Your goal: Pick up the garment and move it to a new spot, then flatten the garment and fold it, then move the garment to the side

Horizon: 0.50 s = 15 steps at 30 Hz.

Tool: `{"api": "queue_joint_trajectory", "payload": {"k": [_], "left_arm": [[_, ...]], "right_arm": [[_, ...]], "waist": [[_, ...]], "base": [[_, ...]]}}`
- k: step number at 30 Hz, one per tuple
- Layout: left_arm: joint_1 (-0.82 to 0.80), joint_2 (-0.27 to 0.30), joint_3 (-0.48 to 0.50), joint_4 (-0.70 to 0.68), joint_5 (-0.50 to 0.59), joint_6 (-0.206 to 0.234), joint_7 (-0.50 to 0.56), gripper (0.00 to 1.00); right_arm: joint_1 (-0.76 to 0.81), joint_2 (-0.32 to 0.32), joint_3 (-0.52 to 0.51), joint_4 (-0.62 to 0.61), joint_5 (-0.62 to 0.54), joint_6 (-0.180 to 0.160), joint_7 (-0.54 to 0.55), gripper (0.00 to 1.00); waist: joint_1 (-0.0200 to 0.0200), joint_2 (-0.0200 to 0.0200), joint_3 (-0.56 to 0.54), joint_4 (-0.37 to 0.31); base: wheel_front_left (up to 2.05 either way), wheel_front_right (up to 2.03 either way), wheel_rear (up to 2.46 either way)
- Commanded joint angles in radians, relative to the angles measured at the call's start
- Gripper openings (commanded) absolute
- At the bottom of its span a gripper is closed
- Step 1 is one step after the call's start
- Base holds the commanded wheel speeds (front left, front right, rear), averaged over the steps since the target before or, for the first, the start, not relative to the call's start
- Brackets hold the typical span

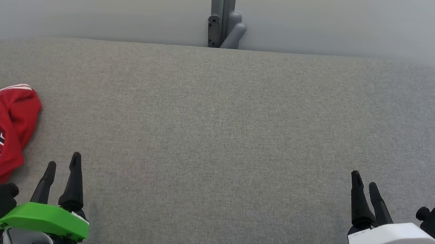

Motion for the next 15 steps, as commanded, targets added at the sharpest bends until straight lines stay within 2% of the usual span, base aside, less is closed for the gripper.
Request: {"api": "queue_joint_trajectory", "payload": {"k": [1,15], "left_arm": [[0.001,0.013,-0.004,-0.017,0.039,0.005,-0.011,1.0],[0.002,0.024,-0.029,-0.004,0.188,0.036,-0.049,1.0]], "right_arm": [[-0.009,-0.01,0.006,-0.015,-0.032,0.0,-0.012,1.0],[-0.004,-0.012,0.005,-0.012,-0.177,0.0,-0.048,1.0]], "waist": [[0.0,0.0,0.0,-0.001],[0.0,0.0,0.001,-0.005]], "base": [[0.0,0.0,0.0],[0.0,0.0,0.0]]}}
